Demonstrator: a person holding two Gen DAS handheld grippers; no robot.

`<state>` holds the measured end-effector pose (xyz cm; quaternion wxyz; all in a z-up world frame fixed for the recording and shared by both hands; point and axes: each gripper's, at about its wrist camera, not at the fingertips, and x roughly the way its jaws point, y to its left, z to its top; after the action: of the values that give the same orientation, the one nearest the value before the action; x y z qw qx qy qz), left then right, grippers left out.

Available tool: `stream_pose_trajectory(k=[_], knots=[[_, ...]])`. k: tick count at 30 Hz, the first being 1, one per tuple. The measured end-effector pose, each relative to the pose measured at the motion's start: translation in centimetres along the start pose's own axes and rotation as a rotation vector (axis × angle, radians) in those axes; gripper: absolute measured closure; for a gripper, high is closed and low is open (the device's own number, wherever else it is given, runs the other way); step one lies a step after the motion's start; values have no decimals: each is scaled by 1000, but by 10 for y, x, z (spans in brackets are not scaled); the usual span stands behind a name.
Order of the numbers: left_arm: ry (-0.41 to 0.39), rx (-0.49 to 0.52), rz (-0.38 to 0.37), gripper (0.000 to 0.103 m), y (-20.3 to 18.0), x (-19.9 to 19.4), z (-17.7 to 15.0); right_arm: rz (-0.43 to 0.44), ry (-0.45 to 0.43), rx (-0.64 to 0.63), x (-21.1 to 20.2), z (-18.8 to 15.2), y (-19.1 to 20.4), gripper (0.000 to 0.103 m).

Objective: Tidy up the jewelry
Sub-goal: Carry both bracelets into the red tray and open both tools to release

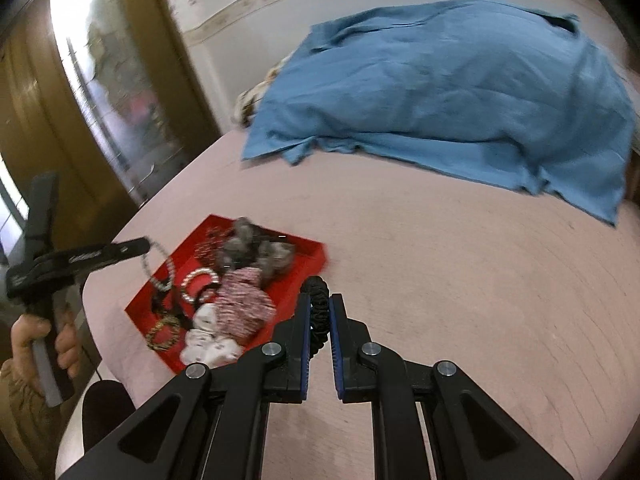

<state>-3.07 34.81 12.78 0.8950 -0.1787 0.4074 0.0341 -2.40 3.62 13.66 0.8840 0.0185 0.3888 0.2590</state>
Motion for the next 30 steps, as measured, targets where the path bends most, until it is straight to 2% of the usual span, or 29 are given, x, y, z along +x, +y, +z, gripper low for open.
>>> stream_pose_trajectory(k=[5, 12, 18, 22, 30], knots=[[18, -18, 8, 97, 17, 26, 9, 42, 45, -47, 30, 14, 38, 93], [33, -45, 86, 98, 38, 56, 17, 114, 118, -87, 85, 29, 86, 93], [22, -74, 58, 97, 53, 64, 22, 176, 162, -102, 128, 36, 108, 93], [17, -75, 42, 98, 57, 67, 22, 170, 192, -109, 154, 37, 115, 93], [-1, -78, 18, 98, 60, 69, 26, 102, 231, -103, 190, 37, 110, 93]])
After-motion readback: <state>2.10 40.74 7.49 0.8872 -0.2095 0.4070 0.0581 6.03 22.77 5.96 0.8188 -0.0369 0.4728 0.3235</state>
